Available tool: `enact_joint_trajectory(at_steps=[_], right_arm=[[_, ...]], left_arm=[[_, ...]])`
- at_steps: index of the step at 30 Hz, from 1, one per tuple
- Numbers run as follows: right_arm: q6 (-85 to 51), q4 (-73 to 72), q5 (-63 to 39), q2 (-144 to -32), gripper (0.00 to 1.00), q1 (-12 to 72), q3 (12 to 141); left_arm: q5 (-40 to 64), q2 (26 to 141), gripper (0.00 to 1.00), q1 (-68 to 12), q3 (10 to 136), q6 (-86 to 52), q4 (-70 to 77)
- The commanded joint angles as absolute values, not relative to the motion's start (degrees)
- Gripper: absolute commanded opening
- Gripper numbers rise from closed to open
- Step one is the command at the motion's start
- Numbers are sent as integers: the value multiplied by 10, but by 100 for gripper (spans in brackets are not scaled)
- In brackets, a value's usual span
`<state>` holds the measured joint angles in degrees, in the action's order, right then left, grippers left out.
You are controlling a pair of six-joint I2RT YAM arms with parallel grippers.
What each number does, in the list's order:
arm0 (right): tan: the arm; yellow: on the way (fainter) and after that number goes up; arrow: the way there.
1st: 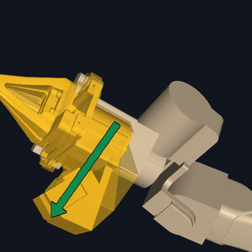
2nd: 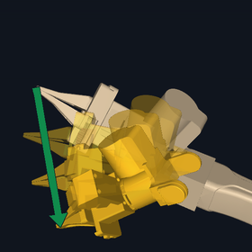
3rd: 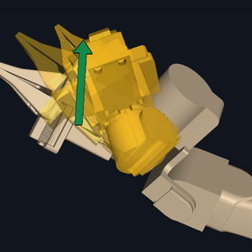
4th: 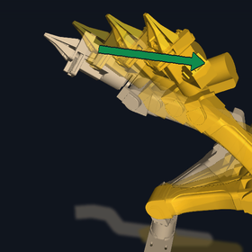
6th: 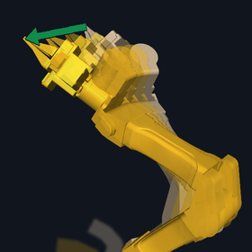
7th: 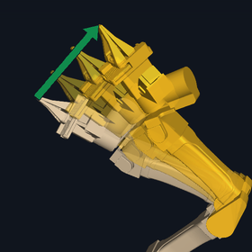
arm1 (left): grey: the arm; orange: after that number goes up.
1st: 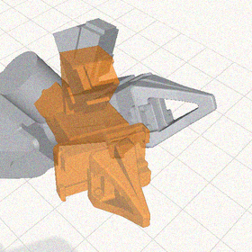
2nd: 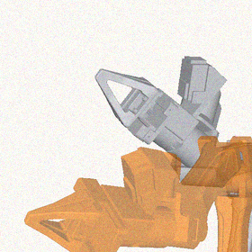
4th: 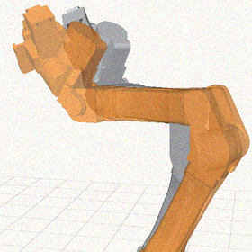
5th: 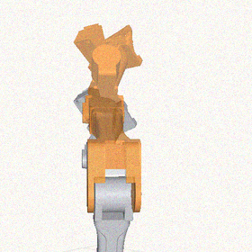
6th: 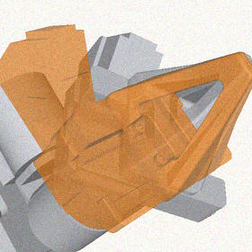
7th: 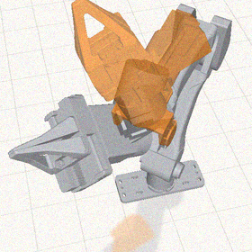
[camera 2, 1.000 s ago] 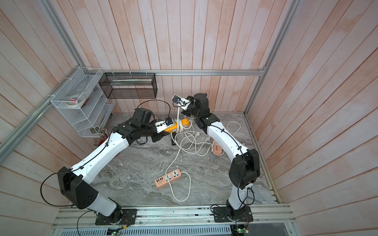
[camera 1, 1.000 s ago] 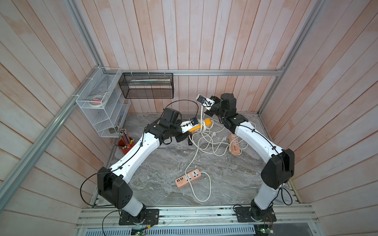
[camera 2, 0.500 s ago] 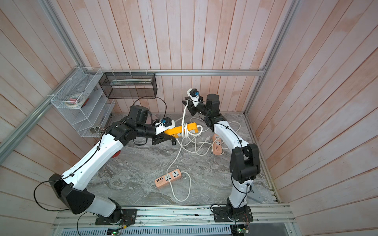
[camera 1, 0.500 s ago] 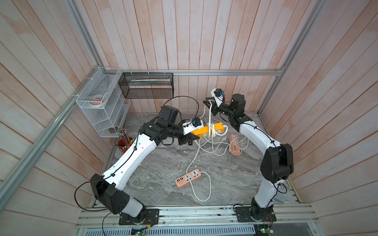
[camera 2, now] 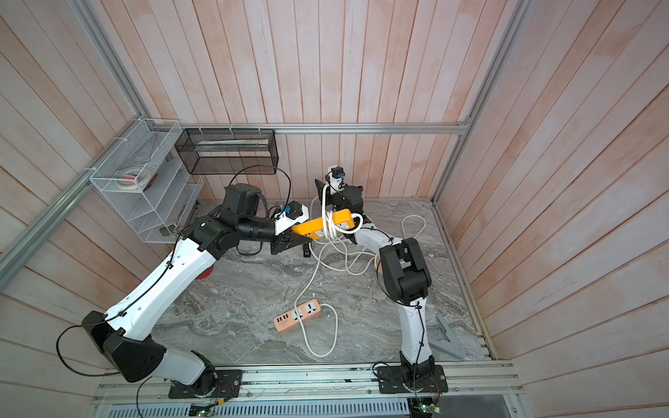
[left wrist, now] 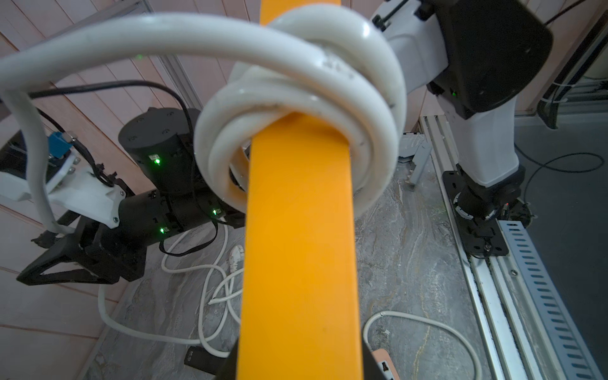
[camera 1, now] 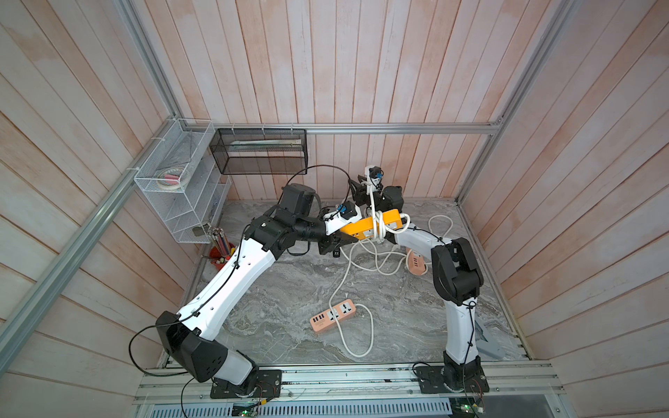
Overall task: Wrap the cord around the power strip
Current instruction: Wrap the power cord around the power strip.
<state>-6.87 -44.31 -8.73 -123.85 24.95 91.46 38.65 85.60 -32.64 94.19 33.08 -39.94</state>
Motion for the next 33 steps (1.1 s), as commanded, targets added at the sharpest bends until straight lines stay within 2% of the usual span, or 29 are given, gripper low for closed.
enact_joint_trajectory(at_steps=[1,6,10,17,22,25,30,33], right_arm=[[-74,-472,-49,-1253,31,251,919],[-36,-459,-68,-1207,9,268,816],[26,-394,-81,-1165,0,290,756],[123,-291,-71,-1104,0,352,697],[145,-271,-28,-1060,0,353,627],[172,-265,26,-1029,0,353,595],[286,-314,145,-958,0,378,545],[358,-342,165,-913,0,390,538]], left_arm=[[384,830,0,-312,955,256,-282],[408,810,0,-259,906,129,-141],[423,822,0,-246,895,89,-94],[365,874,0,-210,920,52,-87],[307,886,0,-152,941,29,-107],[235,899,0,-149,958,73,-165],[56,954,0,-156,992,152,-276],[-12,996,0,-165,1005,203,-345]])
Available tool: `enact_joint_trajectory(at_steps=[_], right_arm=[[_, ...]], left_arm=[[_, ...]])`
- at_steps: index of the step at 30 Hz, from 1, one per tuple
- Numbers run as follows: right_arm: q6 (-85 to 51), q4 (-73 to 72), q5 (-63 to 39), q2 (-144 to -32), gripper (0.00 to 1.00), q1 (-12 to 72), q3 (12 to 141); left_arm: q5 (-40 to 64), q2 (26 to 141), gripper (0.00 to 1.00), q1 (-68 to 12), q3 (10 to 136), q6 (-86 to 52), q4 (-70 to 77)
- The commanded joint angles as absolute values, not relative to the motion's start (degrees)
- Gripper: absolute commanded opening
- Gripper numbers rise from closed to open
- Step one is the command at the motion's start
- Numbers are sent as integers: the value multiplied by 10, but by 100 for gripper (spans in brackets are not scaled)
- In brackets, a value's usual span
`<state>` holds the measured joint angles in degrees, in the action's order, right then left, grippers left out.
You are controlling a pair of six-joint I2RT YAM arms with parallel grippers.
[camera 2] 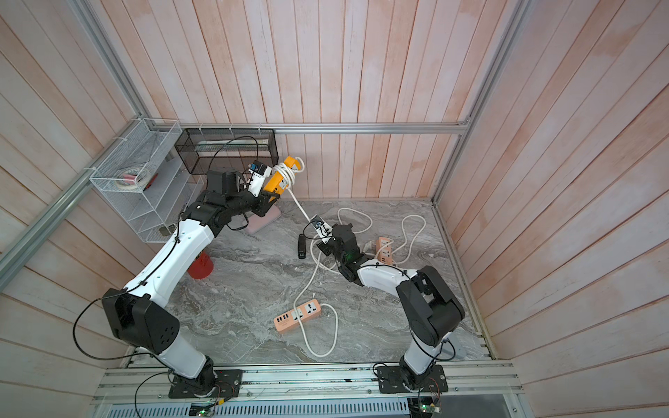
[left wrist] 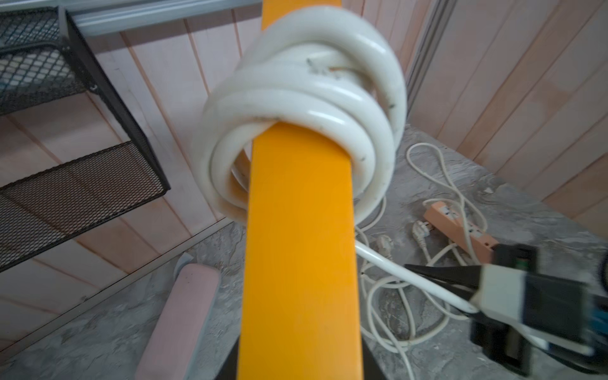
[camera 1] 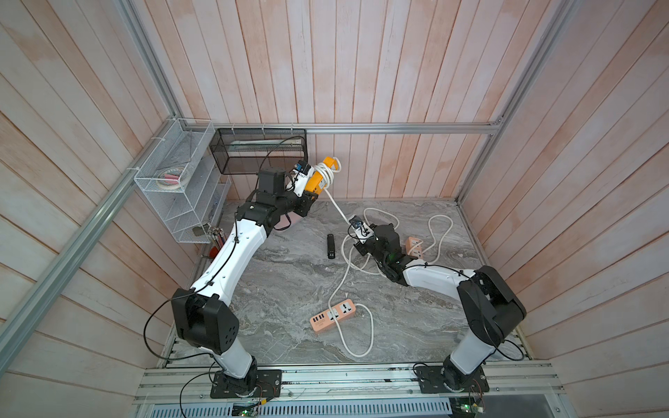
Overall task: Wrap the cord around the power strip
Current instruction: Wrap the power cord around the power strip.
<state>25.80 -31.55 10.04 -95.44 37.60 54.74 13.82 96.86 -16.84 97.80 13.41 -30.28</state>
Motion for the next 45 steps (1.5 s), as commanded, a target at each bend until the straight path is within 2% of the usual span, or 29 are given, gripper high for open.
enact_joint_trajectory(at_steps=[1,5,9,14,17,21,25,29,31,35,39,45], right_arm=[[375,-346,165,-903,0,390,542],[448,-334,162,-885,0,384,604],[453,-288,109,-896,0,355,697],[433,-156,16,-955,0,294,845],[430,-66,-37,-1001,0,252,925],[386,2,-165,-1030,0,195,978],[337,16,-263,-1055,19,178,995],[204,-98,-332,-1063,32,170,940],[129,-196,-338,-1066,37,173,895],[18,-346,-269,-1087,44,186,832],[-19,-398,-209,-1129,47,206,824],[-24,-420,-127,-1201,46,235,856]], left_arm=[[-16,1004,0,-169,1005,216,-363],[5,1019,0,-218,988,280,-433],[117,1010,0,-256,965,311,-481],[289,967,0,-304,922,389,-535],[355,943,0,-333,901,450,-570],[437,912,0,-342,898,472,-588],[487,878,0,-341,915,477,-572],[486,864,0,-340,945,445,-541],[481,864,0,-340,958,434,-537],[471,862,0,-341,964,414,-516],[465,855,0,-339,969,391,-484],[437,838,0,-338,950,340,-393]])
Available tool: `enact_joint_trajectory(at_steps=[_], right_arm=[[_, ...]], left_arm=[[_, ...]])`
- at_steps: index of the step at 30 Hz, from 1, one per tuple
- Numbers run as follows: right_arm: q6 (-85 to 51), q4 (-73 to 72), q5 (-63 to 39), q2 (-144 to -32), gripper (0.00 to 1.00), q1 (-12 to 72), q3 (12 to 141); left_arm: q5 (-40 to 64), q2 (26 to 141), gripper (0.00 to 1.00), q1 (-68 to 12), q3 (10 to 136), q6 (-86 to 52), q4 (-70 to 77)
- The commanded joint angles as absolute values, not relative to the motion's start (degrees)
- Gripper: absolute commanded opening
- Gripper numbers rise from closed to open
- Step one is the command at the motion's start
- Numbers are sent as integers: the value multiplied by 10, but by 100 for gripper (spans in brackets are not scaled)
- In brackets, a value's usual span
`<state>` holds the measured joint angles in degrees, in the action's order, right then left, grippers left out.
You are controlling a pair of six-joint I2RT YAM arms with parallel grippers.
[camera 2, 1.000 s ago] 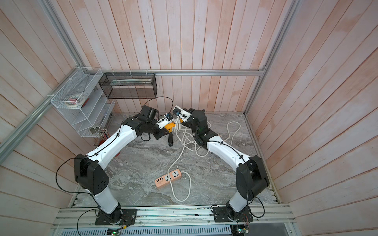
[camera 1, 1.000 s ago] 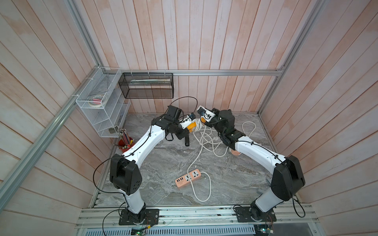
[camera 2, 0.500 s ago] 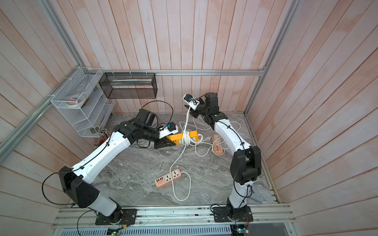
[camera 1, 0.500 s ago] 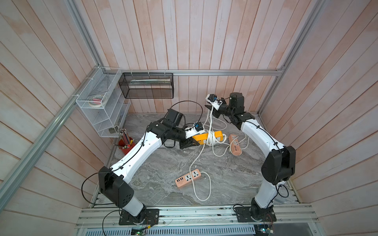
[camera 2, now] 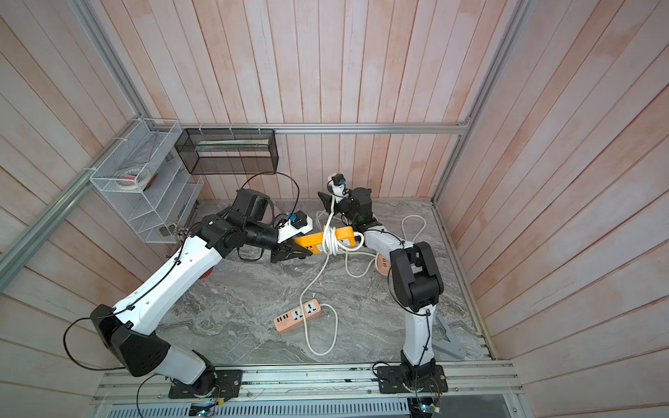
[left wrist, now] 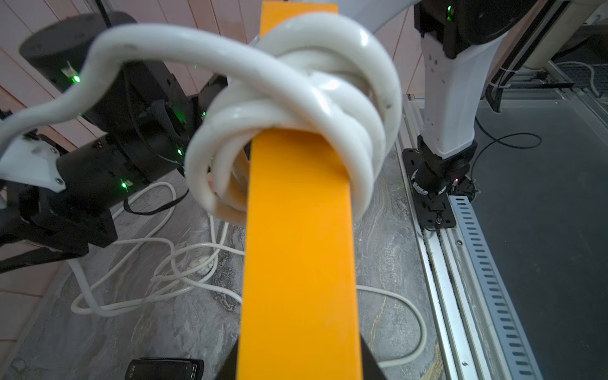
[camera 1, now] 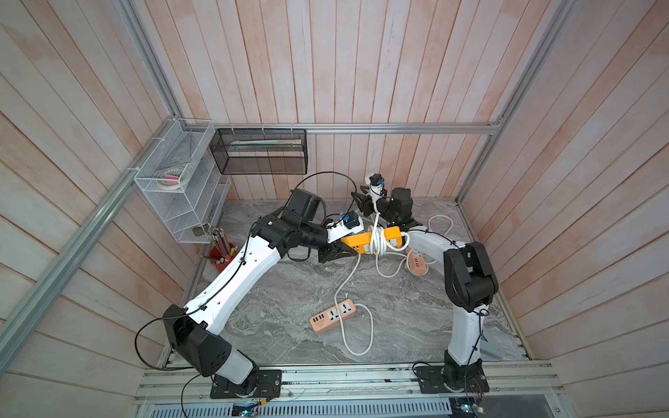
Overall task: Wrap the cord around the power strip
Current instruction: Wrap the power cord around the power strip.
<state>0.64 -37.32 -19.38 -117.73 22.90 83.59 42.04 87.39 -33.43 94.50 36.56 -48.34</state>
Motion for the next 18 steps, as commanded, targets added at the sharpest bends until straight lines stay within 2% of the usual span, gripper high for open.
enact_joint_trajectory(at_steps=[1,4,11,18], right_arm=[[-24,-420,-117,-1212,46,242,861],[-30,-416,-116,-1237,41,260,871],[-25,-342,-149,-1252,13,304,856],[36,-252,-147,-1198,1,318,791]], left_arm=[[425,835,0,-338,941,324,-369],[406,827,0,-338,907,283,-298],[396,803,0,-307,827,142,-85],[320,821,0,-241,817,88,-36]])
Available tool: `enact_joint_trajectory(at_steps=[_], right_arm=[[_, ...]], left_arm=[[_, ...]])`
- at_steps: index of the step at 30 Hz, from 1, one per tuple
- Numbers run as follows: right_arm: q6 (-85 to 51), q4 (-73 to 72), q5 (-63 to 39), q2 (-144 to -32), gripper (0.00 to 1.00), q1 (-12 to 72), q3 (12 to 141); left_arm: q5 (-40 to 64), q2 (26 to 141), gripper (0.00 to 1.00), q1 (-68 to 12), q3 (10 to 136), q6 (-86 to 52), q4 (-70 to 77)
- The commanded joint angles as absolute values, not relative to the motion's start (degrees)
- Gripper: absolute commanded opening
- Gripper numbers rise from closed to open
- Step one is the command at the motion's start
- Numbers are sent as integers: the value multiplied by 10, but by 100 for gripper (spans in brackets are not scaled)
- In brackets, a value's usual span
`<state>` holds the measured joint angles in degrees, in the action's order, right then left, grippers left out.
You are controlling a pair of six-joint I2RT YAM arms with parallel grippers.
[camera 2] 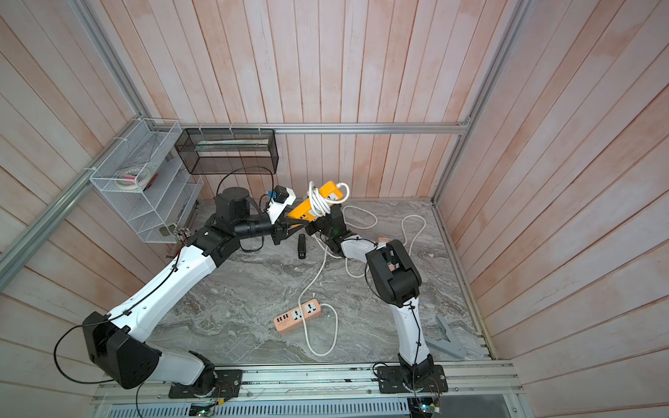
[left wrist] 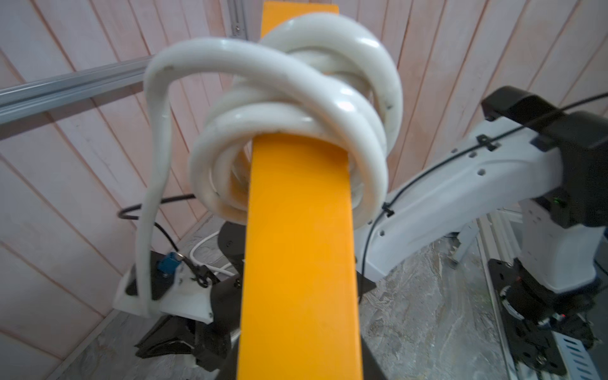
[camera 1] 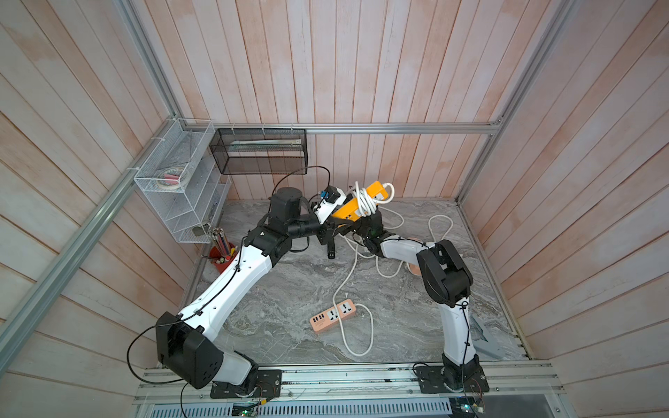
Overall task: Wrap the cord around the power strip
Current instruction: Wrap the power cord around the power strip.
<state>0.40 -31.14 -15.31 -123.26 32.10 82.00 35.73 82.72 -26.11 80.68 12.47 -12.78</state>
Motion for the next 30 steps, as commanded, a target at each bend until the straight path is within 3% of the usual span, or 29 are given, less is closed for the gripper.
enact_joint_trajectory(at_steps=[1,7,16,26,30], right_arm=[[46,-244,-141,-1183,0,317,778],[106,-220,-103,-1094,0,320,710],[191,-253,-71,-948,0,343,653],[82,-254,-285,-957,0,328,831],[37,-288,-294,-980,0,302,857]], left_arm=[[304,827,0,-226,819,81,-36],[224,872,0,-130,858,36,-51],[-12,981,0,-123,945,184,-208],[0,1003,0,-176,958,242,-299],[36,994,0,-178,962,249,-333]])
